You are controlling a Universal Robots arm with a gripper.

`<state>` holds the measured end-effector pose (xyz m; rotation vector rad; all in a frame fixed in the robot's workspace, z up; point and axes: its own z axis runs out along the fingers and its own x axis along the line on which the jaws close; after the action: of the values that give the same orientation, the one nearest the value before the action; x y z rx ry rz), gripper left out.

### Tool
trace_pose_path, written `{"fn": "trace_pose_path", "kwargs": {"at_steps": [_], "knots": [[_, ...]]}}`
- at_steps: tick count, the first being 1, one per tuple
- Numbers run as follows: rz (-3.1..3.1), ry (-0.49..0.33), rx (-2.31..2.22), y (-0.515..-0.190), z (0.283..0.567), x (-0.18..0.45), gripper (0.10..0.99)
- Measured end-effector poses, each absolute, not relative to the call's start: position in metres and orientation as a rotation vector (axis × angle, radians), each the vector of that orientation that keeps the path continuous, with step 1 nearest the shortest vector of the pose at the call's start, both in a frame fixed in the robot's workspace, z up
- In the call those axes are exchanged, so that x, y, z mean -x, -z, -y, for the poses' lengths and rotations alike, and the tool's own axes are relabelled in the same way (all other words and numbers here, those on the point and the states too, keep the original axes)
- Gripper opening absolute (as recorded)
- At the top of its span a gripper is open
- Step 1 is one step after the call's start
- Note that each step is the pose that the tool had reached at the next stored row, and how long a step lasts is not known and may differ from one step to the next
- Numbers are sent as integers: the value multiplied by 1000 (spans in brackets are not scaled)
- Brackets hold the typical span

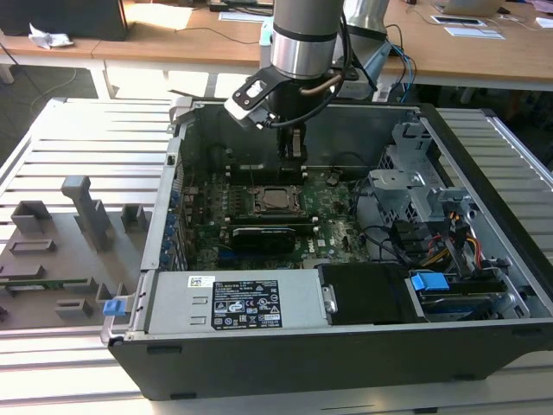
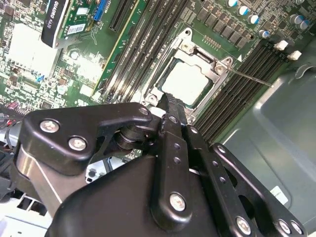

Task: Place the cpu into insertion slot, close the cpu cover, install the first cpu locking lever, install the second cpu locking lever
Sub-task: 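Install the first cpu locking lever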

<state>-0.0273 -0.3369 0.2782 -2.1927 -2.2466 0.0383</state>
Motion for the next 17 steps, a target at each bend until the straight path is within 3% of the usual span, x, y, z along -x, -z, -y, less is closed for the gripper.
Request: {"fn": "trace_pose_path", "kwargs": {"at_steps": [17], "knots": [[2612,-39,1749,-278,337,27,106]]}}
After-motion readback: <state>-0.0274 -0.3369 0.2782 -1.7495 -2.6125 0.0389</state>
